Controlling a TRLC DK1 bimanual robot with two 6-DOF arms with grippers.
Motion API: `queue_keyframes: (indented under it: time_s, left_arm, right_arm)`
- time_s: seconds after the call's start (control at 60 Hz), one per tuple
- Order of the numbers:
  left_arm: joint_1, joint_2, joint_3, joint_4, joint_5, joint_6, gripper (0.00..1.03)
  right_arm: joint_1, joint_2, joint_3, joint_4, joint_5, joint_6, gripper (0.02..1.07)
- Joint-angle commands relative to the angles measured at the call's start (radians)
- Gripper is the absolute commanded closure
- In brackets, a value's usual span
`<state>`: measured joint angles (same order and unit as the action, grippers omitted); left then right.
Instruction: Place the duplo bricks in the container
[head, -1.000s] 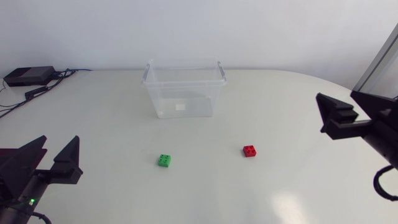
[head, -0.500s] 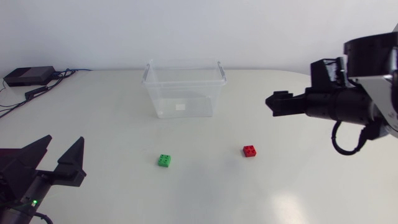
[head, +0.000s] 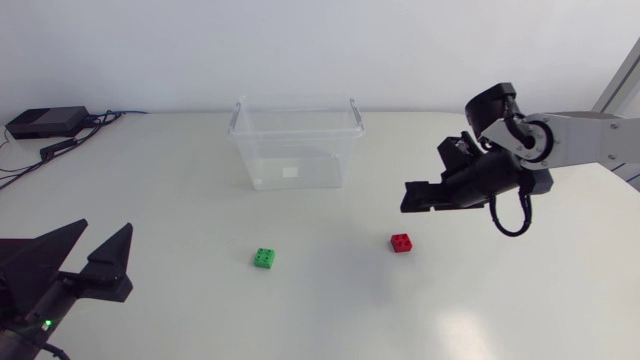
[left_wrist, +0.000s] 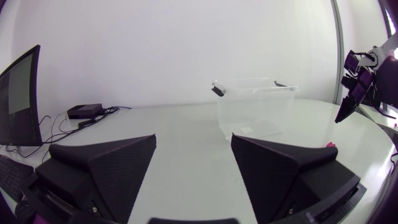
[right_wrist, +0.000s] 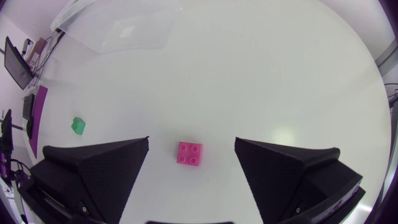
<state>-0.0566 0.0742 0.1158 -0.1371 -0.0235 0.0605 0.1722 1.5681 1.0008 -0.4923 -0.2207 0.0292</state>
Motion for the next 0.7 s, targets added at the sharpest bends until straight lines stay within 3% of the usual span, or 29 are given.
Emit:
queue_keyframes:
  time_s: [0.0,0.217,0.333,0.45,0.567,0.683]
  left_arm:
    - [-0.009,0.085,0.068,0.005,0.005,0.004,0.21]
    - [-0.031,0.406,0.275,-0.099,0.030,-0.070,0.21]
    - [-0.022,0.719,0.499,-0.274,0.036,-0.067,0.21]
    - [-0.019,0.869,0.625,-0.348,0.048,-0.062,0.21]
    - [-0.060,0.997,0.759,-0.452,0.045,0.015,0.21]
    - [-0.094,1.078,0.837,-0.489,0.033,0.068,0.21]
  right_arm:
    - [0.041,0.049,0.021,-0.011,0.032,0.005,0.07]
    - [0.112,0.139,0.022,0.018,0.149,0.038,0.11]
    - [0.131,0.185,0.032,0.024,0.188,0.055,0.12]
    - [0.130,0.216,0.036,0.023,0.210,0.064,0.12]
    - [0.118,0.242,0.039,0.037,0.224,0.071,0.15]
    - [0.124,0.277,0.042,0.054,0.228,0.074,0.18]
